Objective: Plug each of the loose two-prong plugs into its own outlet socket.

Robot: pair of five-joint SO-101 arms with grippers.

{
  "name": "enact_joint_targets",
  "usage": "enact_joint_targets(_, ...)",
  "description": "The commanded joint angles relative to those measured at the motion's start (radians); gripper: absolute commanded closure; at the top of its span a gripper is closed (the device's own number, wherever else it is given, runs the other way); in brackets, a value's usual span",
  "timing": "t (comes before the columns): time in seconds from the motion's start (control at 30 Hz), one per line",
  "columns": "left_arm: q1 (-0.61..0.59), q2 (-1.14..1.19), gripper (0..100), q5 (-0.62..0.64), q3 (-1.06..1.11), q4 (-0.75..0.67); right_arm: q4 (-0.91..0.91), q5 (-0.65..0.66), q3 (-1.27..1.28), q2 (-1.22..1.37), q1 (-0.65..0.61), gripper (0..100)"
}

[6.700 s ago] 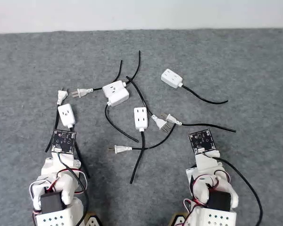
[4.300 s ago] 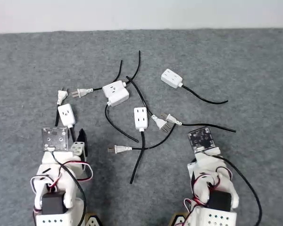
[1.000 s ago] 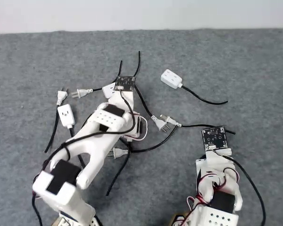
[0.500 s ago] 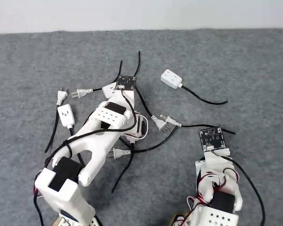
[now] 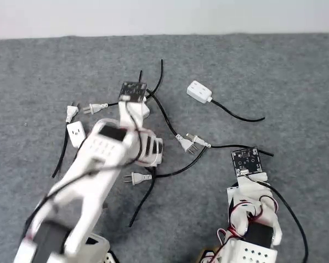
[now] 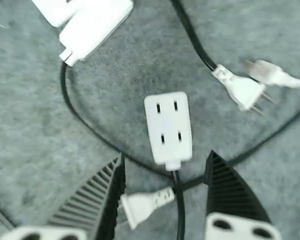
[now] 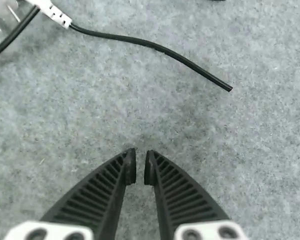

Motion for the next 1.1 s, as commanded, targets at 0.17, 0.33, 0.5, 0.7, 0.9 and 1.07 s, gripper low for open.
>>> enact_joint_targets(0.17, -0.193, -0.476, 76, -0.147, 0.423, -0.086, -0.007, 0.009, -0.124, -0.01, -0.085, 94.3)
enact_joint_targets(0.33, -0.325, -0.572, 76, -0.166, 0.561, -0.12, -0.007, 0.008, -0.176, -0.005, -0.188, 94.3)
enact_joint_targets(0.5, -0.399, -0.64, 76, -0.212, 0.605, -0.117, -0.018, -0.071, -0.359, 0.179, -0.231, 94.3)
enact_joint_targets(0.7, -0.44, -0.647, 76, -0.215, 0.621, -0.133, -0.016, -0.307, -0.695, 0.727, -0.311, 94.3)
enact_joint_targets(0.9, -0.46, -0.647, 76, -0.292, 0.648, -0.187, -0.182, -0.724, -0.816, 1.144, -0.303, 94.3)
enact_joint_targets(1.07, -0.459, -0.649, 76, -0.295, 0.648, -0.19, -0.311, -0.964, -0.813, 1.349, -0.389, 89.6)
